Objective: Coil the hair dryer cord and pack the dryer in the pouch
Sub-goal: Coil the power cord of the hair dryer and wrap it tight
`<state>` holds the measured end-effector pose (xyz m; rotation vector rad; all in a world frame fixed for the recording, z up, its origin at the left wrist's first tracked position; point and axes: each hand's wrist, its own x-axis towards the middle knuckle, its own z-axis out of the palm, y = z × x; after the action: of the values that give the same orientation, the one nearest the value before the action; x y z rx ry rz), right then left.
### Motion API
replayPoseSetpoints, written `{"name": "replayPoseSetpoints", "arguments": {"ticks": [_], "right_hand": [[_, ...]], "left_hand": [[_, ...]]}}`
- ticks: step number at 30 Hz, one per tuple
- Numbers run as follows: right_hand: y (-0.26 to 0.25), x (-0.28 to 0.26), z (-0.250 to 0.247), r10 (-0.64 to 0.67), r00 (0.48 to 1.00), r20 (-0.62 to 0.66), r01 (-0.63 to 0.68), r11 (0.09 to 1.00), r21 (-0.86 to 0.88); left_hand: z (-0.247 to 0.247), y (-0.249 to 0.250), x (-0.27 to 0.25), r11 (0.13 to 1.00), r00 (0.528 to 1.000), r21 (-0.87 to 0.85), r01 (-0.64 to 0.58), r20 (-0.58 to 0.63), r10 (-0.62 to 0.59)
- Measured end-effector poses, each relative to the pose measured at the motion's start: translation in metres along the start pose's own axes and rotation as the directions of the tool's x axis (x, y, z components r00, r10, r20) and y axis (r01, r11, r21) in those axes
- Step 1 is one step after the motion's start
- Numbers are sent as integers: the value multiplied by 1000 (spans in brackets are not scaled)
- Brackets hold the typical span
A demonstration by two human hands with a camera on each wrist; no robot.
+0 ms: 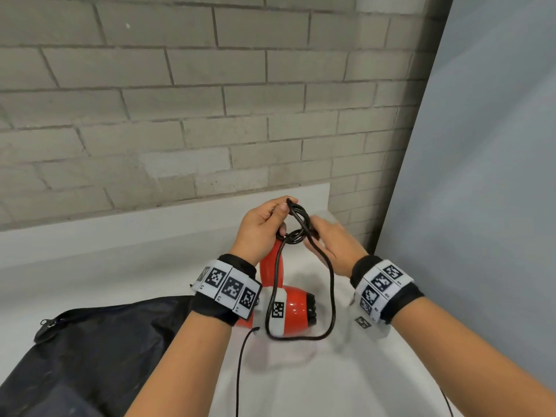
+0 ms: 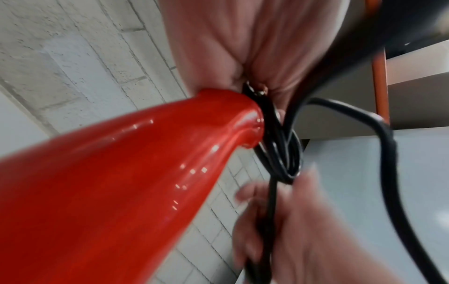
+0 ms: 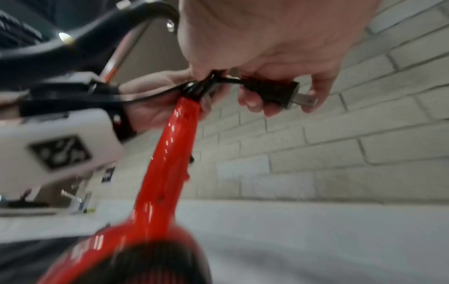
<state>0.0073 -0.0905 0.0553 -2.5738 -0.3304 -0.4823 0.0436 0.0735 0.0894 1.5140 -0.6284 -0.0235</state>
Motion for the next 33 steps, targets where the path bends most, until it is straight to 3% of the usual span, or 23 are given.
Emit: {"name": "replayPoseSetpoints", "arguments": {"ticks": [2,3,5,6,7,8,12,15,17,20,22,25,27,28,29,30,33], "right_hand": [[30,-15,11,219,972,87,-207,970,-130],[48,-24,17,377,912,160,-340,915,-216],[75,-40,27,624,703,341,-476,769,-426],[82,-47,29,670,631,391,-475,732,-488],[84,-50,30,679,607,413,-467,725,-506],[81,-50,28,668,625,404,-477,737,-479],[47,-30,13,492,812,312,-484,868,-110],[4,-6,7,195,963,185,-241,931,274],[-19,6,5,71,996,46,-83,912,403],[-22,17,12,87,995,-54,-65,945,322],[5,18,26,262,965,-26,-247,937,246],[46,9,44,564,811,152,-581,808,101],[59,0,54,679,694,239,-671,730,-128],[61,-3,57,708,659,253,-672,706,-223],[60,-4,58,712,653,257,-656,702,-276],[57,-4,58,682,683,261,-631,731,-259],[35,-1,41,417,854,311,-470,874,119]], "left_hand": [[0,1,1,1000,999,-16,11,-31,-11],[0,1,2,1000,999,-22,14,-36,-15],[0,0,1,1000,999,-22,15,-39,-16],[0,-1,0,1000,999,-21,11,-37,-12],[0,-1,-1,1000,999,-21,3,-36,-4],[0,0,-2,1000,999,-21,-8,-35,8],[1,-1,-1,1000,999,-16,-5,-52,4],[1,-3,1,1000,999,-3,-12,-49,12],[1,-4,1,1000,999,-17,-1,-41,1],[2,-1,0,997,999,-72,31,-30,-33],[2,2,0,996,998,-80,50,-23,-52],[0,3,-2,992,996,-91,84,-19,-86],[-1,4,-4,992,997,-93,81,-6,-82],[-1,3,-4,993,997,-94,75,0,-75],[-1,3,-4,993,998,-92,68,0,-68],[-1,3,-3,994,998,-90,65,-6,-65],[1,1,-1,996,999,-79,45,-15,-47]]}}
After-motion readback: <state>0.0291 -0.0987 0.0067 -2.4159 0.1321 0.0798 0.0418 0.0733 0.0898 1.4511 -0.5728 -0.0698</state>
